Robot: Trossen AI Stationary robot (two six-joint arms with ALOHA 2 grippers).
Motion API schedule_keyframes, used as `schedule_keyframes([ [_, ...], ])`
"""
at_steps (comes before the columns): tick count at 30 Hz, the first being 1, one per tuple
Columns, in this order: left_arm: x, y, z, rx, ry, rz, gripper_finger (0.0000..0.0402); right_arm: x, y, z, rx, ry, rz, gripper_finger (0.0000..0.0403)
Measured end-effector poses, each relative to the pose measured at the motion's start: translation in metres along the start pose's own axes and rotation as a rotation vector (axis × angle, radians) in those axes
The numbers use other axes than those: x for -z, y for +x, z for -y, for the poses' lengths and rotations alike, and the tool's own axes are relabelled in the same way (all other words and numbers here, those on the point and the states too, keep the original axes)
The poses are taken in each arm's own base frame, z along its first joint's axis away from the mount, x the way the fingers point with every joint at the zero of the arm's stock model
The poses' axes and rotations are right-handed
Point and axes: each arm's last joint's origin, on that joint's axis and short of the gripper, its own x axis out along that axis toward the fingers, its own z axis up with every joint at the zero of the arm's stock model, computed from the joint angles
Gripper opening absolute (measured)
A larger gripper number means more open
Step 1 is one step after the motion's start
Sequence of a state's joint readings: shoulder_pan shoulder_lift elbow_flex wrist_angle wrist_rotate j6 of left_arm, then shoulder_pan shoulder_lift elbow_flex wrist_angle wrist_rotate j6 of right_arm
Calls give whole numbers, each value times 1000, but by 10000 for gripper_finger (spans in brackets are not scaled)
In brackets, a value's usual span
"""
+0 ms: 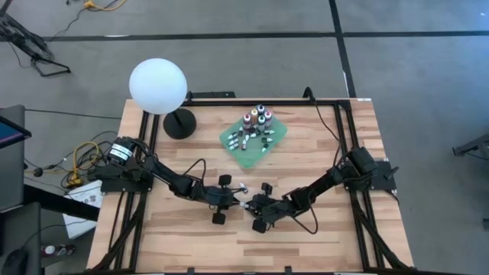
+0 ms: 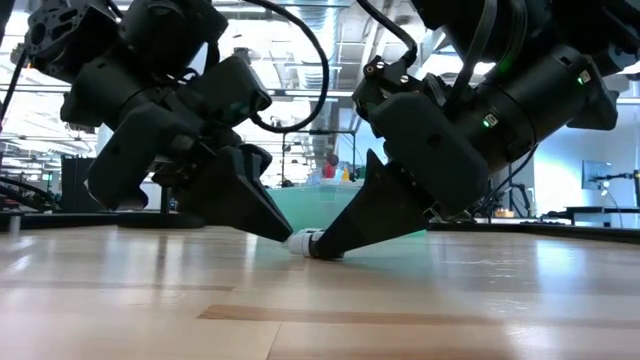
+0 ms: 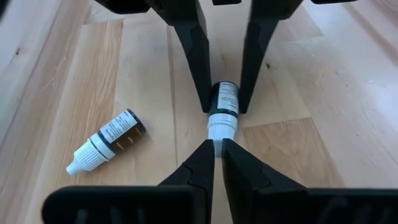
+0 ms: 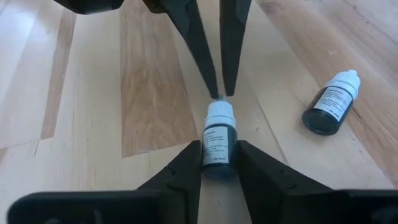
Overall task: Pick & Place food coloring
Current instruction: Put the bottom brown food coloring bottle into the green bin
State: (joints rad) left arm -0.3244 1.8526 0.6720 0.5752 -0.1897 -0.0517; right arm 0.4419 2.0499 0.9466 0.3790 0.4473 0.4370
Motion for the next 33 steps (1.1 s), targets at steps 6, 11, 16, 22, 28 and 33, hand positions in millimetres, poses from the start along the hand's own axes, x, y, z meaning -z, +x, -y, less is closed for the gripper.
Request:
schedule_keyframes([
  [6, -3, 0, 0, 2, 17, 26, 46, 0, 0, 0, 3, -3, -4, 76],
  [11, -7, -4, 0, 14, 24, 29, 74, 1, 0, 0, 7, -5, -8, 76],
  [16, -12, -18, -4, -59, 36, -28, 92, 1, 0, 1, 31, -9, -4, 76],
  [22, -9, -38, -12, -187, 25, -175, 96, -2, -3, 1, 28, -10, -6, 76],
  [28, -4, -47, -15, -235, 0, -214, 96, -24, -23, 2, 20, -22, 28, 76],
  [33, -5, -47, -14, -232, -6, -199, 96, -46, -48, 11, 103, -86, 54, 76],
])
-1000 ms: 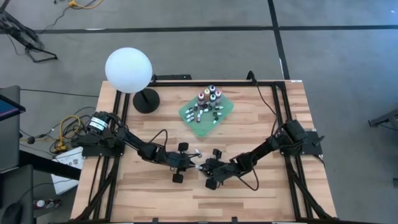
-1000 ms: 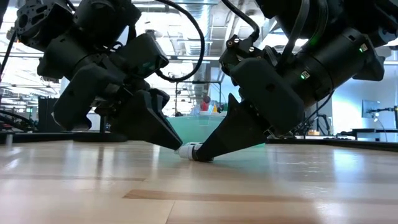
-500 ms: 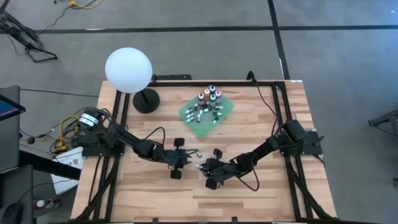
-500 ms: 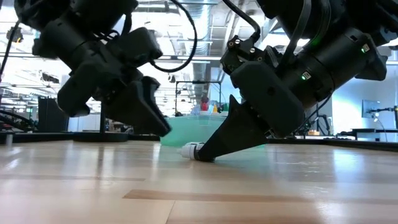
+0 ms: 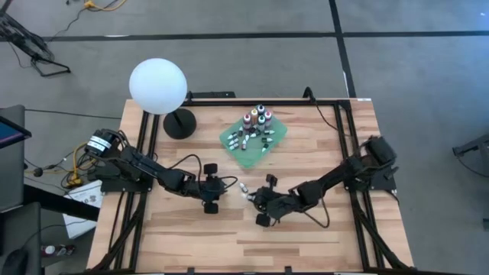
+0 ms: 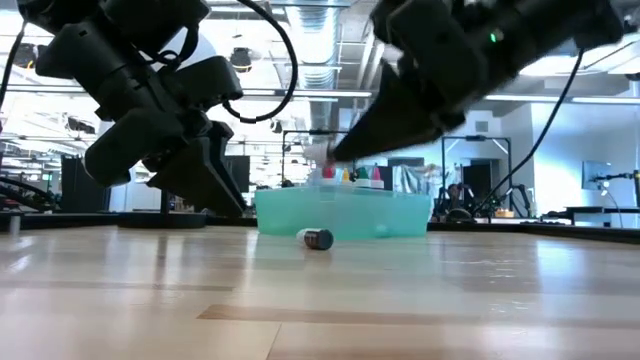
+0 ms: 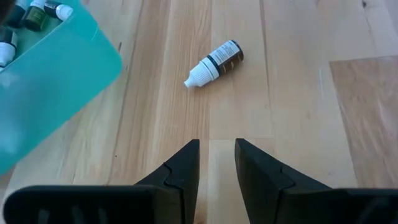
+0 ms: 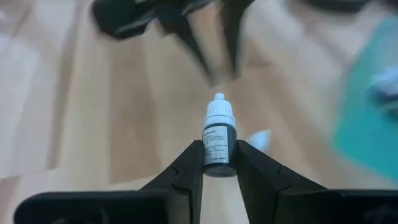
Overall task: Pick & Place food coloring
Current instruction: Put the bottom brown food coloring bottle into the green bin
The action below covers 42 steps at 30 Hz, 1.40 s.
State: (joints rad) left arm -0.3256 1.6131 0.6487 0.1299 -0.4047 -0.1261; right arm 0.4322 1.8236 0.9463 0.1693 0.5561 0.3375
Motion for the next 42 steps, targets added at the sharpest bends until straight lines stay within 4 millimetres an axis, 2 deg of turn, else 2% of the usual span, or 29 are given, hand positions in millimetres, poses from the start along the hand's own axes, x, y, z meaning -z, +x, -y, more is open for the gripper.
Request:
schedule_keyframes([
  [5, -1, 0, 0, 5, -9, 6, 96, -22, -13, 28, 99, -27, 4, 76],
  [11, -4, 0, 2, 50, -25, 39, 96, -43, -14, 72, 195, -27, 4, 76],
  [18, -6, 0, 2, 58, -25, 52, 96, -49, 5, 128, 242, 53, -42, 76],
  [25, -6, 0, 2, 58, -25, 53, 96, -38, 31, 170, 238, 127, -118, 77],
  [29, -6, 0, 2, 59, -27, 57, 96, -31, 41, 186, 213, 161, -144, 77],
  [34, -7, 0, 2, 60, -28, 60, 96, -31, 41, 195, 219, 167, -150, 81],
  [42, -9, 0, 1, 58, -22, 84, 96, -32, 40, 201, 233, 165, -146, 148],
])
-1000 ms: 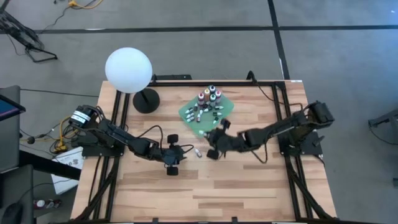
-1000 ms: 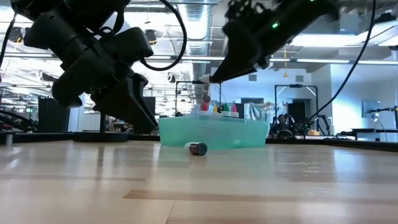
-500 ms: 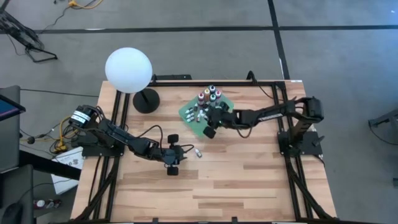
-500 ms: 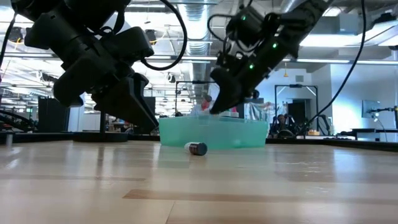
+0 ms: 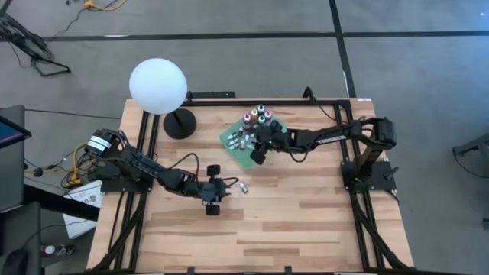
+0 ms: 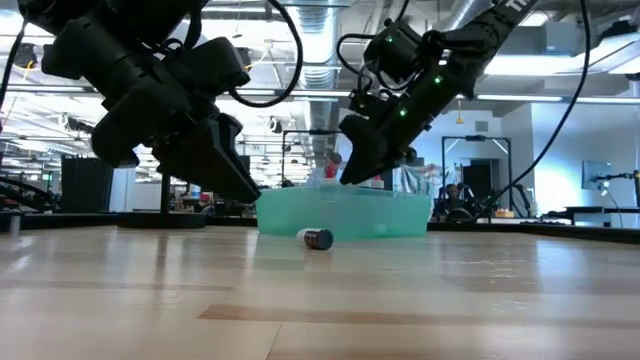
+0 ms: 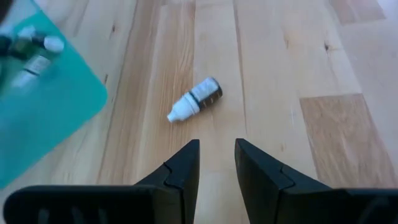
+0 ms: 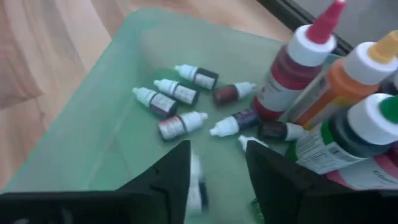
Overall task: Pick & Place food coloring
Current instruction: Put the bottom brown food coloring bottle into the green bin, then put the brown food coloring bottle into the green bin
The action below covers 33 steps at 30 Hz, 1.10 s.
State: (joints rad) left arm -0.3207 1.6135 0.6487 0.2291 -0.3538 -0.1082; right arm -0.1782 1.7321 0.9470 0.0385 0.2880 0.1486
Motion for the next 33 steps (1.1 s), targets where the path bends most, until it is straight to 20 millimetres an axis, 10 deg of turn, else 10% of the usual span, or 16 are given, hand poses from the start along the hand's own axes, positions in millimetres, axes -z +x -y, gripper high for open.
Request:
schedule_keyframes([
  [16, -13, 14, -38, 115, 274, 111, 96, -21, -95, -55, -203, -217, 204, 180],
  [33, -17, 69, -40, 181, 346, 91, 109, 17, -191, -115, -388, -353, 229, 174],
])
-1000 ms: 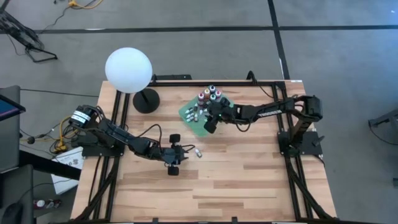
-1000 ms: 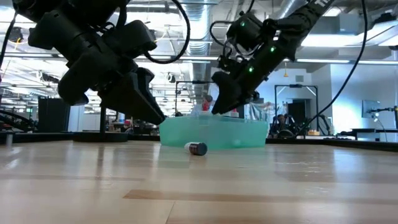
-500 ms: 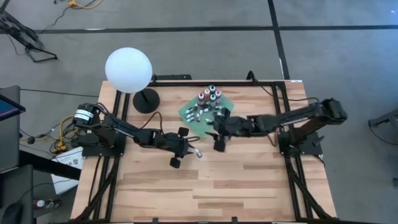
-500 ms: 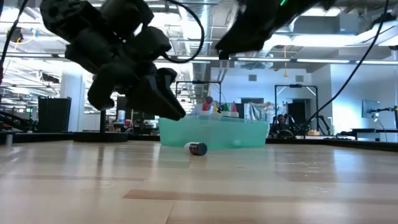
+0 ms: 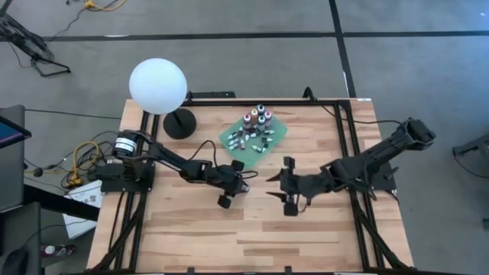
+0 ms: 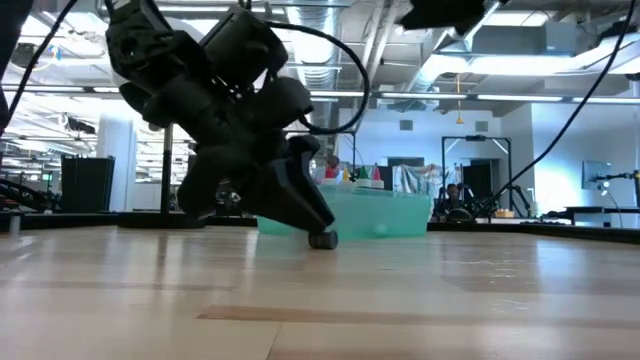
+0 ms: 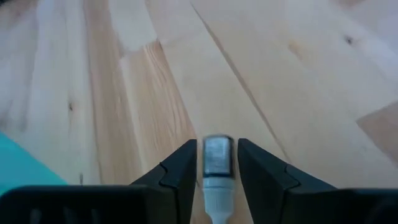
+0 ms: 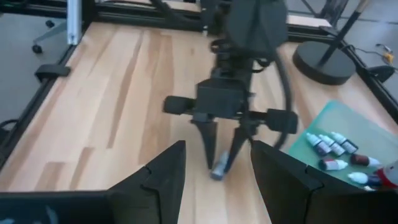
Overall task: Pick & Place food coloring
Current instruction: Put the brown food coloring bottle into the green bin
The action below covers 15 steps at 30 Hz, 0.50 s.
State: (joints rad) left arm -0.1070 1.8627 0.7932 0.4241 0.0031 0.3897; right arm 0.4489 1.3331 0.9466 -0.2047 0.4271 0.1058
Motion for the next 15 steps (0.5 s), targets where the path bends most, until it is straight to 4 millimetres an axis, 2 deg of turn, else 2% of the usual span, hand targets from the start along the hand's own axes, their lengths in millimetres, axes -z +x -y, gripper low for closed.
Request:
schedule_keyframes([
  [9, 9, 1, -7, 20, -100, -86, 142, 5, -7, -24, -27, 11, 5, 168],
  [15, 12, 1, -7, 37, -194, -111, 144, 12, -10, -33, -33, 43, 0, 168],
])
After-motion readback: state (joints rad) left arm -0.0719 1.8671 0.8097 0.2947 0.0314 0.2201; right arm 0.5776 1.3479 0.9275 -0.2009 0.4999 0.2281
